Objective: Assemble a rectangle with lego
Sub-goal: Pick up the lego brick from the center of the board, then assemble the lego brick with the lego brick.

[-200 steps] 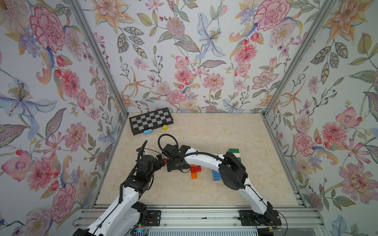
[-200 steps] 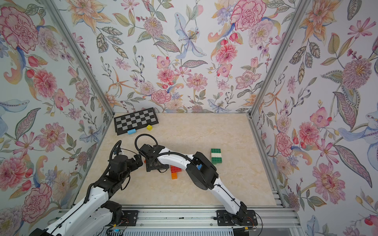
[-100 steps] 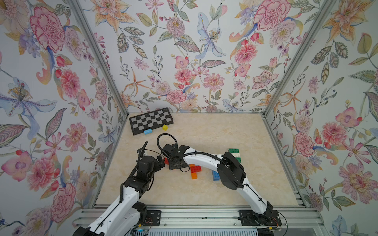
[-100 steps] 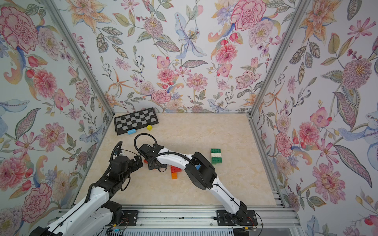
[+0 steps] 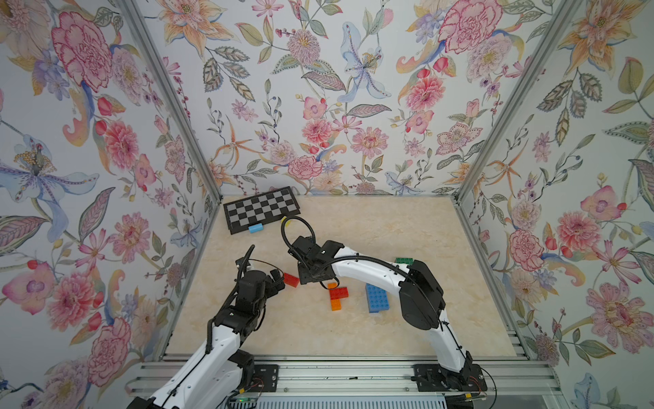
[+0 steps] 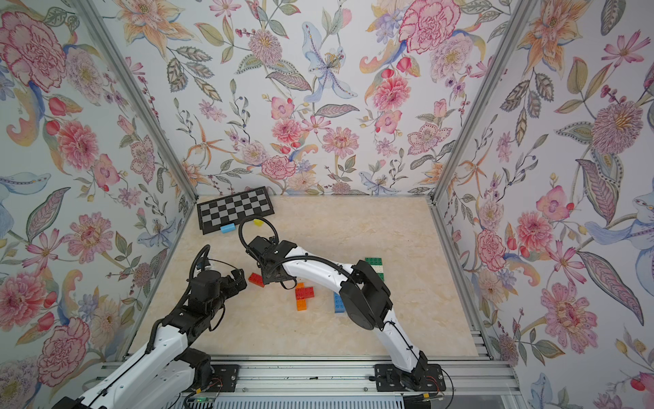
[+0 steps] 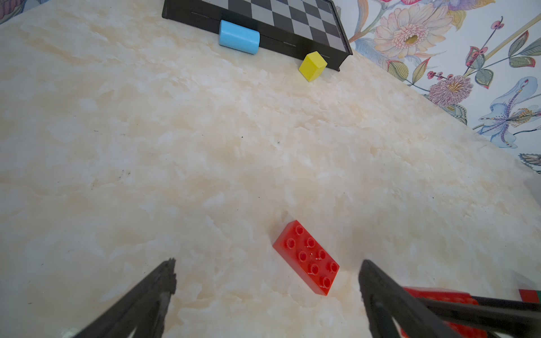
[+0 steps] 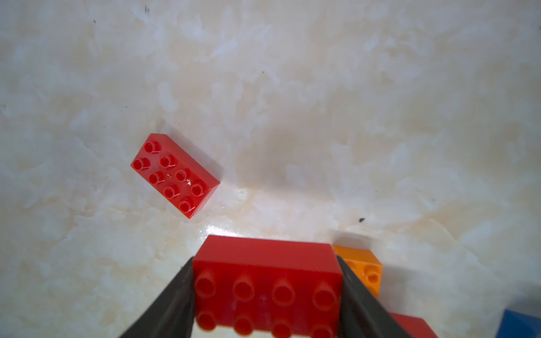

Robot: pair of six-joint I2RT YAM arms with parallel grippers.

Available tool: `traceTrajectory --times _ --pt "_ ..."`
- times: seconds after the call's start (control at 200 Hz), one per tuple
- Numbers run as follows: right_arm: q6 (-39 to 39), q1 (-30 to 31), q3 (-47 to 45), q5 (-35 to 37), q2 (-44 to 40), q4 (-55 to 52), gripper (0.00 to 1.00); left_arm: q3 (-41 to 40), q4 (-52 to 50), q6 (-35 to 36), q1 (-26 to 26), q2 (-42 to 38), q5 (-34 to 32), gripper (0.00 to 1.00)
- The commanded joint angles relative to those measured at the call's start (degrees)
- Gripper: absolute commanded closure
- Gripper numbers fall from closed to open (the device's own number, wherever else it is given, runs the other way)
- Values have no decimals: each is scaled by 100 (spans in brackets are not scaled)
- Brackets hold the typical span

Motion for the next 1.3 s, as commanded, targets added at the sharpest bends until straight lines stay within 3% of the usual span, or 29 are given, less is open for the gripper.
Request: traceTrajectory --times 0.0,0.375,0.671,0.761,1.296 --pt "-76 -194 -458 405 -624 -161 49 -30 0 -29 75 -76 -64 1" --pt "-520 -563 -1612 520 -1329 -136 50 -127 755 -19 74 138 696 1" --pt "-741 -576 -1630 15 -1053 -31 51 -127 1009 -64 75 377 974 1" --pt "-823 -580 -1568 -184 -891 5 57 -127 1036 -64 75 422 991 1" --pt "-823 -639 -1458 -522 -364 142 57 -127 1016 -46 72 478 996 1"
